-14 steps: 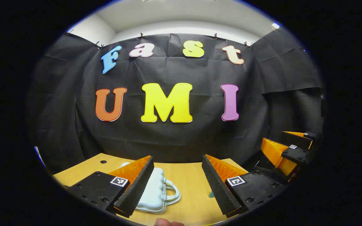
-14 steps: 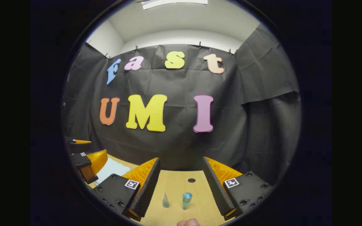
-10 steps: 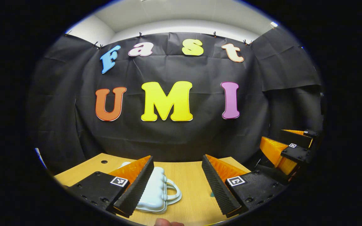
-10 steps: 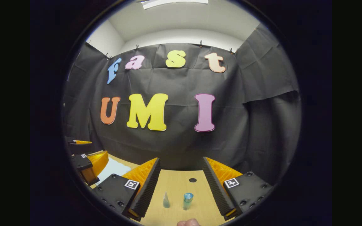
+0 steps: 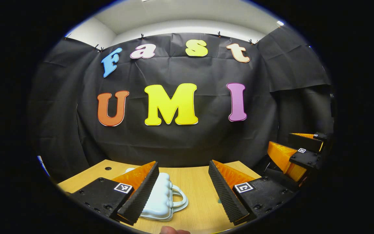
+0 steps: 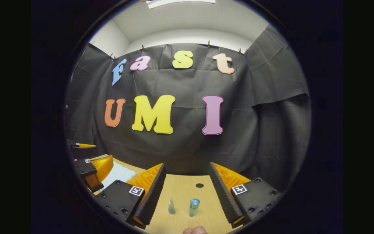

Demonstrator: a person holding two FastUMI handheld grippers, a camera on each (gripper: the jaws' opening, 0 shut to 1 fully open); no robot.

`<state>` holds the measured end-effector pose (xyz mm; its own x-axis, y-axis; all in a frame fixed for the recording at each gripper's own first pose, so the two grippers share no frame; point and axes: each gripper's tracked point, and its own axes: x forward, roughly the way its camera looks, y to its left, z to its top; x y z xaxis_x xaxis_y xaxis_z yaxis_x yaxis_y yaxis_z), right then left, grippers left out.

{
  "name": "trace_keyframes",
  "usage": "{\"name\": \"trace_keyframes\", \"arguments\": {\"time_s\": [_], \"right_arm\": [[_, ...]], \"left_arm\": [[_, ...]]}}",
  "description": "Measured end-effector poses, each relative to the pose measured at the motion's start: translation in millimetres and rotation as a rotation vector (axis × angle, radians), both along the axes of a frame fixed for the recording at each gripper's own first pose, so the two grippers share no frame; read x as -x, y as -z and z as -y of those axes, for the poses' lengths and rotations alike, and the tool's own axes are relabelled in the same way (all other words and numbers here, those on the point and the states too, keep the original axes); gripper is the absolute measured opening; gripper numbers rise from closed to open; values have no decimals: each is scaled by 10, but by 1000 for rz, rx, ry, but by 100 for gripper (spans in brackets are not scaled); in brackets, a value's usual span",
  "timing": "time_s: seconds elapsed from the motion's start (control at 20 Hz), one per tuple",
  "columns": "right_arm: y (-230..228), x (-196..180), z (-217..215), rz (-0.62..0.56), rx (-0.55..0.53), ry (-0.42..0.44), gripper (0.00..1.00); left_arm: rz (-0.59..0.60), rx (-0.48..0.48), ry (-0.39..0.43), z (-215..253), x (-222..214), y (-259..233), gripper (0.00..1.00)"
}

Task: First open the suitcase, pack the skin care products into it, and then close the suitcase.

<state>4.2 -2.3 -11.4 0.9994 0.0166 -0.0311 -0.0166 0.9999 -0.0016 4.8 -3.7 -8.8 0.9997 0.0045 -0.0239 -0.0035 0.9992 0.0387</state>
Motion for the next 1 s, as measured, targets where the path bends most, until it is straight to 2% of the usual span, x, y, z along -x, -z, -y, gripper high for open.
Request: {"name": "trace_keyframes", "arguments": {"time_s": [0.3, 0.6, 0.75, 0.9, 1.0], "right_arm": [[69, 35, 122, -20, 4, 15, 79], [214, 75, 319, -55, 26, 40, 79], [294, 110, 480, -77, 35, 64, 79], [373, 136, 635, -99, 55, 94, 80], [427, 143, 719, -113, 59, 107, 80]], "left_arm": [[-41, -4, 6, 58, 9, 150, 98], [-137, -118, 61, 144, -68, 526, 98], [-238, -263, 96, 99, -183, 882, 99], [-369, -419, 173, 45, -322, 1353, 99], [-451, -562, 218, -64, -412, 1599, 99]]}}
